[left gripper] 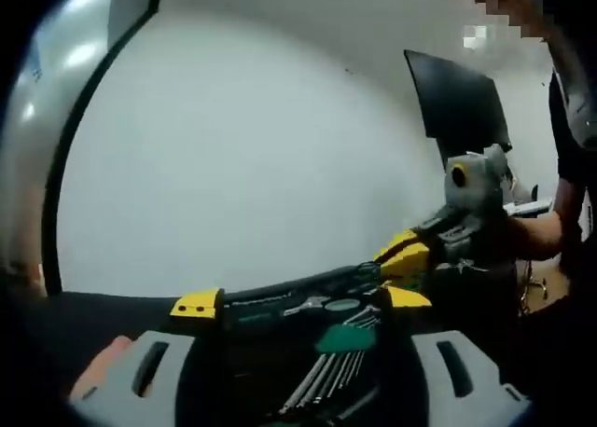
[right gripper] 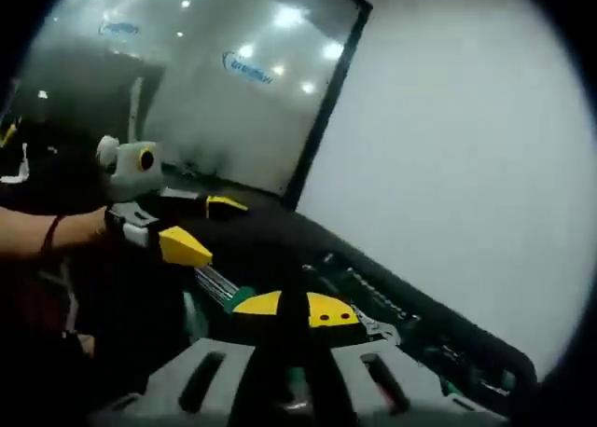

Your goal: Pick up the tools and put them into their designated positions in the toolbox.

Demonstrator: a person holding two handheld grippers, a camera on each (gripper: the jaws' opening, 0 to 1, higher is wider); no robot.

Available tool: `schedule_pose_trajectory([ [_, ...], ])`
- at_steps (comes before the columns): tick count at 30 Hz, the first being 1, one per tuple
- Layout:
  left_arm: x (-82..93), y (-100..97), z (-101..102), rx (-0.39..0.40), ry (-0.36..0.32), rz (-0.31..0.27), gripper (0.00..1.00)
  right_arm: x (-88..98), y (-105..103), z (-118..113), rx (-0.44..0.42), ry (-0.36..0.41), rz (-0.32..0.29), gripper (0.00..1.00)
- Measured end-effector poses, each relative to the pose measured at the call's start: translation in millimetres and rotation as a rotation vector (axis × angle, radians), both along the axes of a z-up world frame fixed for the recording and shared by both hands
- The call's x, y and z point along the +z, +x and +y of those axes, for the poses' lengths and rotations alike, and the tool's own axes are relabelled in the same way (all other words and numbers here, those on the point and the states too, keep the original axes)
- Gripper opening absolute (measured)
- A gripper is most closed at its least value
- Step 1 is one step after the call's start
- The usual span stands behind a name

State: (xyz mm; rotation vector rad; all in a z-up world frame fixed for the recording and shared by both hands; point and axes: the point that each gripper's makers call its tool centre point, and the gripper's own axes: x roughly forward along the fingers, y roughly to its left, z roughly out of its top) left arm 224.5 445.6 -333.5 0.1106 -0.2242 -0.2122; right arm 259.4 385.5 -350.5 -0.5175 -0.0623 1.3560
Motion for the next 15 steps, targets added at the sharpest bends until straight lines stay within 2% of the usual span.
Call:
schedule_pose_trajectory([
  [2,-4.4,2.0,-2.3,-0.007,0.011,0.024,0.63,-16.8,10.8,6.8,-0.023,-0.065,-0.071,0.02],
  [3,-4.9,2.9,-1.8,-0.008,0.014,0.031,0.63,-25.9,15.3,6.3,-0.041,-0.103,-0.062,0.0],
  [4,-5.3,3.2,-1.6,-0.008,0.016,0.033,0.63,-28.3,17.8,4.7,-0.076,-0.066,0.006,0.0],
  [5,-5.1,4.1,0.9,-0.005,0.015,0.035,0.63,-26.9,18.7,6.5,-0.063,-0.061,0.015,0.0],
  [6,-4.7,3.9,2.5,-0.004,0.012,0.033,0.63,-25.8,20.6,3.7,-0.078,-0.062,0.052,0.0],
  [7,-4.1,3.4,3.0,-0.004,0.007,0.03,0.63,-27.3,22.4,4.2,-0.079,-0.074,0.048,0.0],
  [8,-3.3,2.9,4.2,-0.003,-0.001,0.027,0.63,-29.9,22.8,3.2,-0.091,-0.094,0.034,0.0],
  [9,-2.0,1.8,3.4,-0.003,-0.01,0.025,0.62,-36.3,26.1,1.6,-0.106,-0.132,-0.005,0.0],
  [11,-3.8,2.4,3.6,0.003,-0.013,0.038,0.59,-36.8,26.8,1.6,-0.111,-0.152,-0.109,0.0],
  [12,-3.9,2.7,2.4,0.0,-0.022,0.039,0.58,-37.7,39.6,4.6,-0.104,-0.14,-0.1,0.0],
  [15,-7.8,5.6,-0.3,0.001,-0.001,0.065,0.56,-27.3,31.7,7.2,-0.072,-0.083,-0.078,0.0],
])
